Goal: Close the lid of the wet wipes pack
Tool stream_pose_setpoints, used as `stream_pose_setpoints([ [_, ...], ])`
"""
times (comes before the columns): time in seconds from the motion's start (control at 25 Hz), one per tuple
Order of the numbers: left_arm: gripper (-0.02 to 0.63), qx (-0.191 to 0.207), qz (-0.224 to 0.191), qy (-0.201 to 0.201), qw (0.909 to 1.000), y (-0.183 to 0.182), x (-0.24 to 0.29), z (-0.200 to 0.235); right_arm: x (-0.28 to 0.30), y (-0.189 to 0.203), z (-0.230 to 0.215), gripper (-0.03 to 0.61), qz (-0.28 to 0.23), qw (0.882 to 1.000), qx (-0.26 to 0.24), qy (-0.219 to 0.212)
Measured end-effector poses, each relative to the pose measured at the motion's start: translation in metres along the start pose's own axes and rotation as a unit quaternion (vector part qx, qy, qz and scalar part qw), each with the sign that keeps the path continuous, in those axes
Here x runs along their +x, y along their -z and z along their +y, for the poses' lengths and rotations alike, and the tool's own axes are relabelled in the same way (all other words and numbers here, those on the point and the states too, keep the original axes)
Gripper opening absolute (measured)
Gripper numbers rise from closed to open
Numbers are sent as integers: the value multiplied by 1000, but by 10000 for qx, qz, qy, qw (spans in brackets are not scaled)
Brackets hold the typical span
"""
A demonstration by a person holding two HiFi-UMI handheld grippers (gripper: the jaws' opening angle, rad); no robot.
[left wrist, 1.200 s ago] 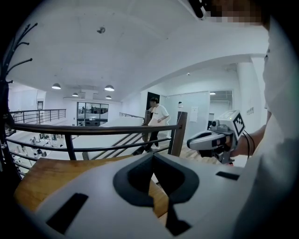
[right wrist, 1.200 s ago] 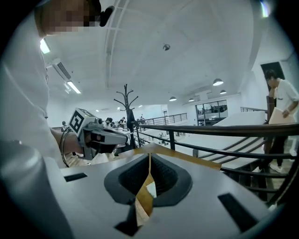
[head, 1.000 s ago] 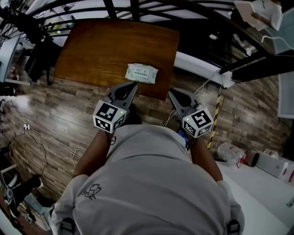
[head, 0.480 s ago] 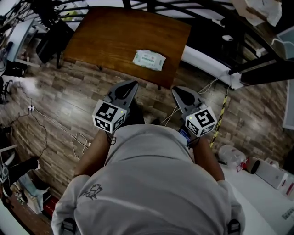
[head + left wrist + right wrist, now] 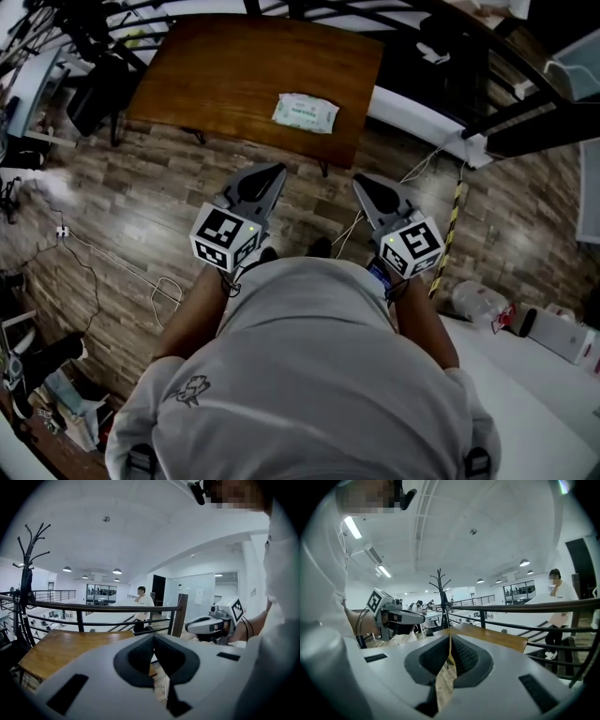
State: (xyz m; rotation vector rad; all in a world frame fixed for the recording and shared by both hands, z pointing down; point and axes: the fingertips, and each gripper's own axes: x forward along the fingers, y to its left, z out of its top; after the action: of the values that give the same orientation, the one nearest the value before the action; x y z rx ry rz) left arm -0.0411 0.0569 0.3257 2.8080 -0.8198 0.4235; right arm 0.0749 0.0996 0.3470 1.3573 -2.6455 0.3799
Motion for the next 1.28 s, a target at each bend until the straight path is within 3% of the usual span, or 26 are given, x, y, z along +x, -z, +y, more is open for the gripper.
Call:
stream_pose_setpoints([
  [0.88, 9, 407, -23, 882, 9953, 33, -151, 25, 9, -6, 163, 38, -286, 9955, 95, 896],
  [1.28, 9, 351, -35, 918, 9952, 50, -192, 32, 9, 5, 212, 38, -324, 9945, 135, 988],
])
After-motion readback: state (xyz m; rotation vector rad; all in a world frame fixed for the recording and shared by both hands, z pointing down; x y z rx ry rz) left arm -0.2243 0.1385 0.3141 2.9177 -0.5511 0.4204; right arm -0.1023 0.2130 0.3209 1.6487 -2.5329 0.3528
